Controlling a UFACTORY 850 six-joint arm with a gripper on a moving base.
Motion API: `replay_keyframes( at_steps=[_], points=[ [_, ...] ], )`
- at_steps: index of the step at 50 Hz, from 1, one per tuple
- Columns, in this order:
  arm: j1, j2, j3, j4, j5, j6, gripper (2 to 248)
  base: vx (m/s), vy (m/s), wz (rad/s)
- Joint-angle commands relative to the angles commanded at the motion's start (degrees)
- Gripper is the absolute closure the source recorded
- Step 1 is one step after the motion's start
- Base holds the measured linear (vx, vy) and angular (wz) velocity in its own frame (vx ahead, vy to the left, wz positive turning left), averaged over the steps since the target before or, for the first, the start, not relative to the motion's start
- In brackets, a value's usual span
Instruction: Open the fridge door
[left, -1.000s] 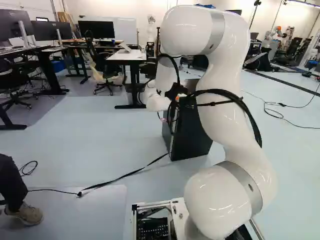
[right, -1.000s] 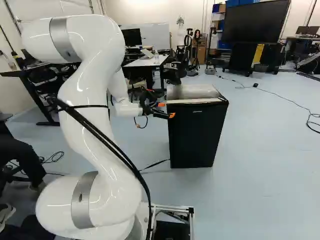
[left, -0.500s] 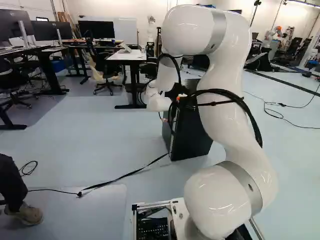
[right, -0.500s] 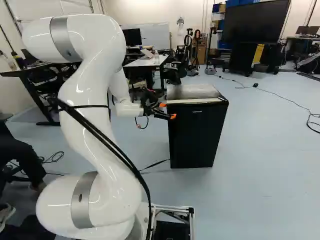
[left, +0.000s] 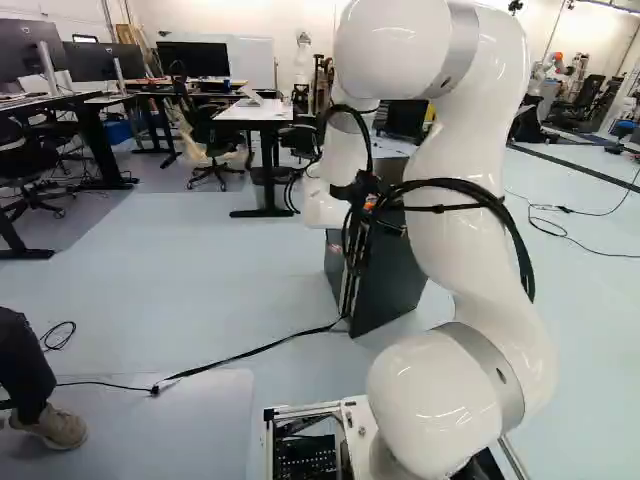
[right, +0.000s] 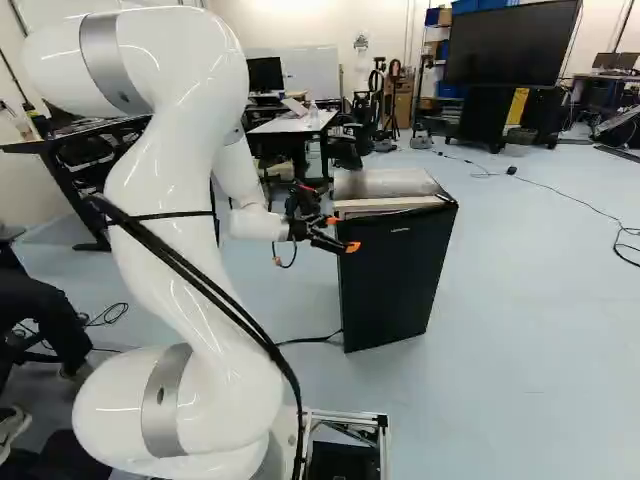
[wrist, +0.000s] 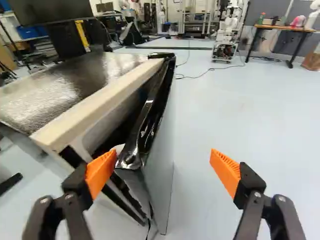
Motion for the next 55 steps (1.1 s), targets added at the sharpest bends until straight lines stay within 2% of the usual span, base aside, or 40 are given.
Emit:
replay_keyframes(
  at_steps=[20,43,48,55],
  points=[
    [-1.5,3.2,5.2,9.5,-0.9,0.0,3,0.000,0.000,0.000],
    [-4.2,5.9,10.1,22.7,-2.2,0.0,3,0.000,0.000,0.000],
    [-4.9,6.3,10.9,24.5,-2.3,0.0,3,0.000,0.000,0.000],
    [-5.5,6.7,11.6,25.3,-2.4,0.0,3,0.000,0.000,0.000]
  ],
)
